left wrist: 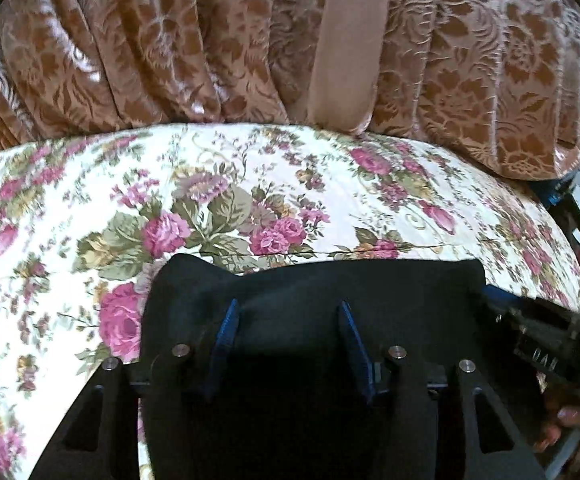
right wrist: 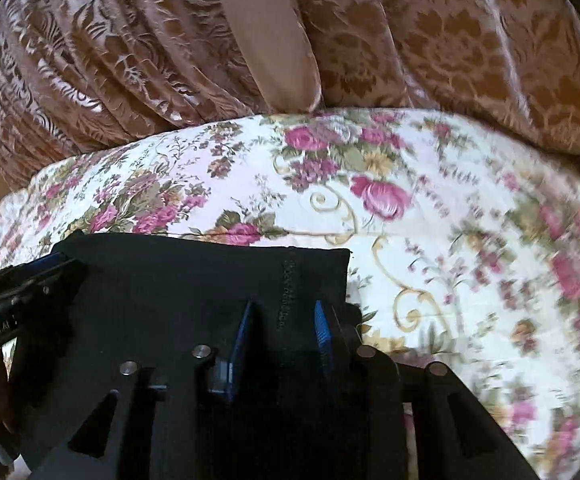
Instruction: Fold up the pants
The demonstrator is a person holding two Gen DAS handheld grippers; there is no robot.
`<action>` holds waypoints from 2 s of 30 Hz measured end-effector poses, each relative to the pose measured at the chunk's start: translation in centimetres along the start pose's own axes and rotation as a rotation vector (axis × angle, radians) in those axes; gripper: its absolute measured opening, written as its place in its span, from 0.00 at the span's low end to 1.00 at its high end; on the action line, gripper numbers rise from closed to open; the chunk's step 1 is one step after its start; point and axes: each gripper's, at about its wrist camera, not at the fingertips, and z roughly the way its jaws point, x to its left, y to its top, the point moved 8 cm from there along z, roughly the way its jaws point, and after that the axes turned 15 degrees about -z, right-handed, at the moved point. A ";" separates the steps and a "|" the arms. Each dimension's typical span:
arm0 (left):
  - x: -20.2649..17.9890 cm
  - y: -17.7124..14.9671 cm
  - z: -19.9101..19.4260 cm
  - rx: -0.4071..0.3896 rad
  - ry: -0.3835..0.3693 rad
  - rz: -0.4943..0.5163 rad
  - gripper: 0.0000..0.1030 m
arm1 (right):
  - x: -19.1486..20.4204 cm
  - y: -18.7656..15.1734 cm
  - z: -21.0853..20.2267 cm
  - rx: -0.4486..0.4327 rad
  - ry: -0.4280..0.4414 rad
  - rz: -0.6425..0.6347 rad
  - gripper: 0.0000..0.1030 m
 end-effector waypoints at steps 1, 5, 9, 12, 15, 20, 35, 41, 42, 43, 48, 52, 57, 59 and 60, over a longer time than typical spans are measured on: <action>0.1 0.1 0.6 0.009 -0.003 -0.008 0.53 | -0.1 -0.2 0.3 -0.014 -0.005 -0.001 0.31; 0.8 0.4 2.2 0.012 -0.030 -0.052 0.55 | -0.1 0.0 0.6 -0.051 -0.036 -0.017 0.31; 0.7 0.0 1.8 -0.024 -0.032 -0.036 0.55 | -0.2 -0.2 0.6 -0.092 -0.033 0.001 0.31; 0.9 0.0 1.3 -0.039 -0.068 -0.062 0.54 | -0.1 -0.3 0.4 -0.109 -0.043 -0.001 0.31; 1.4 -0.6 -0.5 -0.089 -0.110 -0.101 0.53 | 0.1 -0.4 0.0 -0.127 -0.051 -0.007 0.31; 1.4 -3.1 -4.7 -0.194 -0.089 -0.025 0.65 | -0.2 -0.9 -1.3 -0.149 -0.052 0.017 0.39; 8.8 -9.1 -8.0 -0.012 -0.305 -0.355 0.70 | -1.5 -8.0 -5.1 -0.099 0.239 0.316 0.62; 8.1 -10.0 -7.8 0.135 -0.465 -0.418 0.70 | -1.4 -9.1 -5.3 -0.039 0.362 0.370 0.64; 8.0 -10.0 -7.8 0.146 -0.475 -0.419 0.70 | -1.4 -9.4 -5.3 -0.028 0.391 0.382 0.64; 7.9 -10.0 -7.8 0.161 -0.488 -0.418 0.70 | -1.5 -9.6 -5.3 -0.019 0.413 0.389 0.64; 7.3 -10.0 -7.6 0.237 -0.521 -0.372 0.69 | -1.6 -10.3 -5.1 0.016 0.519 0.419 0.65; 6.1 -10.4 -6.9 0.256 -0.525 -0.353 0.69 | -1.0 -9.8 -4.3 0.029 0.516 0.408 0.65; 4.9 -10.7 -7.0 0.255 -0.495 -0.270 0.62 | -0.3 -9.0 -3.8 0.003 0.458 0.356 0.64; 4.9 -10.4 -7.5 0.231 -0.493 -0.276 0.52 | -0.2 -8.8 -4.0 -0.013 0.444 0.335 0.59; 4.7 -10.2 -8.0 0.201 -0.476 -0.256 0.50 | -0.1 -8.7 -4.3 -0.027 0.435 0.320 0.55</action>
